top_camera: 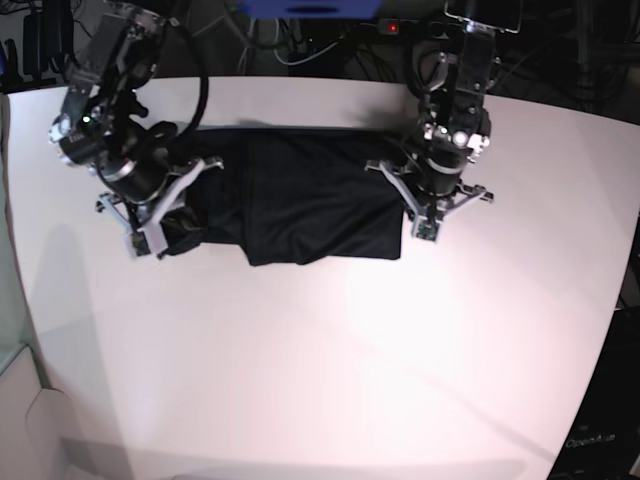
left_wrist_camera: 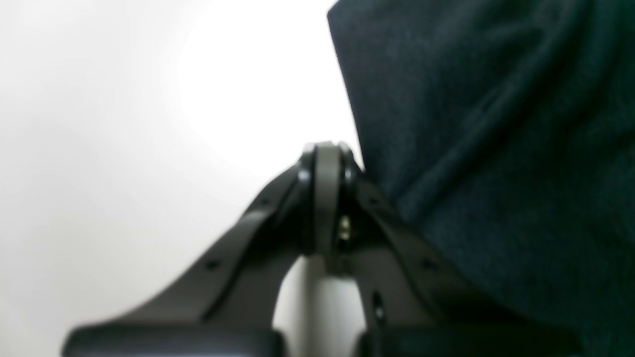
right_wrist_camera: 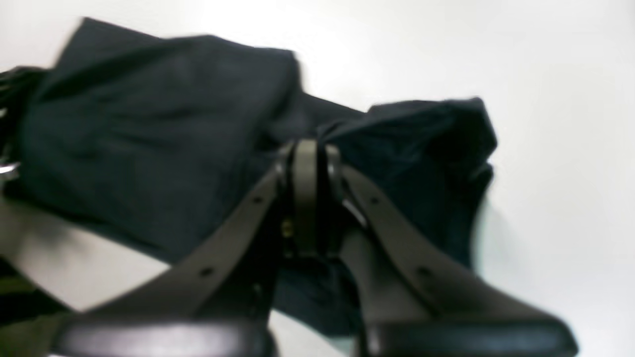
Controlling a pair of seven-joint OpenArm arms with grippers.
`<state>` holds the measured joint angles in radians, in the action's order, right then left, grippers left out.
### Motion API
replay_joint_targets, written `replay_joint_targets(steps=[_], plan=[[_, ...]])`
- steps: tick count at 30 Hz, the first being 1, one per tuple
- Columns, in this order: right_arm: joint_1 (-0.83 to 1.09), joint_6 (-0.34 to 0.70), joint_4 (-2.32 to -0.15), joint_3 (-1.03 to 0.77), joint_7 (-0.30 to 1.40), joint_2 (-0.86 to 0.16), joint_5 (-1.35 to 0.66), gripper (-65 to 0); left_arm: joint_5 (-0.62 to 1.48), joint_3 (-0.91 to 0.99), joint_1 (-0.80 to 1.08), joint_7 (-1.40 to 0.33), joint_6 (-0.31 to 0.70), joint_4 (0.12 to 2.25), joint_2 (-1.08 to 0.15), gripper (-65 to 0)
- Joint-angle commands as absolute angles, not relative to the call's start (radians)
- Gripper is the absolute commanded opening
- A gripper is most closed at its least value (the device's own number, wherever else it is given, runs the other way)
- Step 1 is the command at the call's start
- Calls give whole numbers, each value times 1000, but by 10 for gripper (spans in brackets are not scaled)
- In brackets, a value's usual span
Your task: Fold the T-shirt properly
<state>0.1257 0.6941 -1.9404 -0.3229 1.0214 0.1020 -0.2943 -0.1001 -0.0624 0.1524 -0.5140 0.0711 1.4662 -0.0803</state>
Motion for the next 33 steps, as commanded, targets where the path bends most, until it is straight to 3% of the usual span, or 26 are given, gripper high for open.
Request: replay_joint_targets(steps=[1, 18, 27, 33], plan=[[111, 698, -1963, -292, 997, 104, -318, -650, -99, -67, 171, -607, 85, 1451, -82, -650], [105, 674, -1956, 47, 960, 157, -318, -650, -99, -65, 171, -611, 85, 1463, -77, -650], [73, 644, -1719, 111, 812, 157, -318, -650, -99, -65, 176, -613, 85, 1540, -76, -650], [2, 642, -1635, 111, 803, 157, -318, -650, -99, -67, 194, -613, 85, 1621, -79, -650]])
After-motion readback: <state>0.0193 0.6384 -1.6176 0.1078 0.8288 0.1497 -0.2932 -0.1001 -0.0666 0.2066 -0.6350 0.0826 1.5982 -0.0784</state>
